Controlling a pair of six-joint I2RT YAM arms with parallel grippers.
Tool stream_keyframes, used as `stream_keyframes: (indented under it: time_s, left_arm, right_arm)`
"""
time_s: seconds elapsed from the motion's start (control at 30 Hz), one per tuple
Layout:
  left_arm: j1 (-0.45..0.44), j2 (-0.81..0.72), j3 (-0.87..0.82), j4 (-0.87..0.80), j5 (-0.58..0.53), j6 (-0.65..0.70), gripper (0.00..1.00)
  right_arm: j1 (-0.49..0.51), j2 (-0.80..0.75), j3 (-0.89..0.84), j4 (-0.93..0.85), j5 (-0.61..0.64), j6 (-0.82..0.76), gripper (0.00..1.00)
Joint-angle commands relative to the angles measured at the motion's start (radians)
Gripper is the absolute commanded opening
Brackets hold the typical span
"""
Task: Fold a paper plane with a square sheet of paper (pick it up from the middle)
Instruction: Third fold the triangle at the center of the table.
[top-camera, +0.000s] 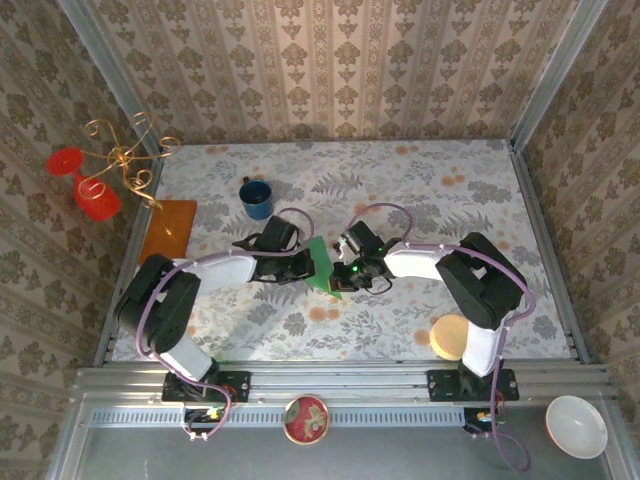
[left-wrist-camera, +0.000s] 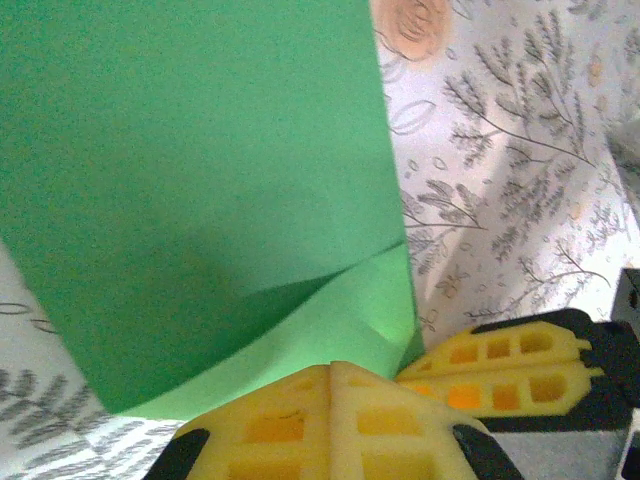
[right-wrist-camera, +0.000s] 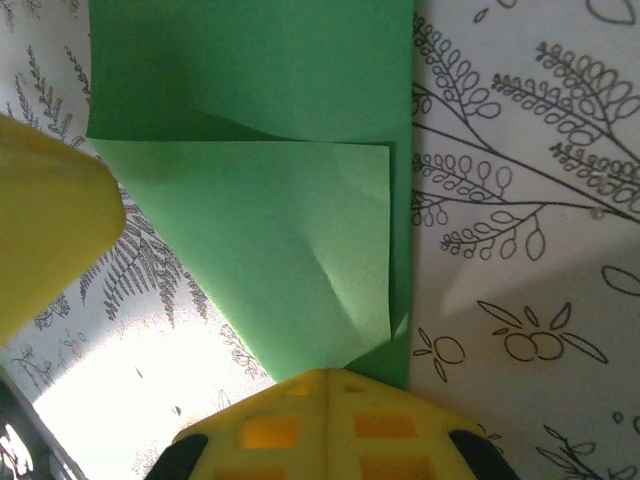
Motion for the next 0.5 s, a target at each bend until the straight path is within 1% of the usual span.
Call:
stream_keyframes:
  time_s: [0.0,0.17,0.3,0.37,0.47]
  left_arm:
    - [-0.039,-0.007,-0.048,0.093,-0.014,-0.030,0.04]
    - [-0.059,0.049,-0.082,0.192,0.011,-0.069,0.03]
    - [-0.062,0.087,-0.088,0.190,-0.009,-0.069,0.03]
    - [-0.050,0.089,-0.102,0.181,-0.031,-0.059,0.03]
    - [-0.008,0.078,-0.135,0.171,-0.040,-0.045,0.03]
  right_arm:
    - [-0.001,0.069,-0.024,-0.066,0.055,0.041,0.03]
    - [-0.001,0.070,-0.031,-0.087,0.055,0.047,0.02]
    - [-0.001,0.071,-0.030,-0.114,0.065,0.047,0.02]
    - [-0.001,0.075,-0.030,-0.133,0.082,0.045,0.02]
    - [-0.002,0.081,-0.033,-0.167,0.111,0.042,0.01]
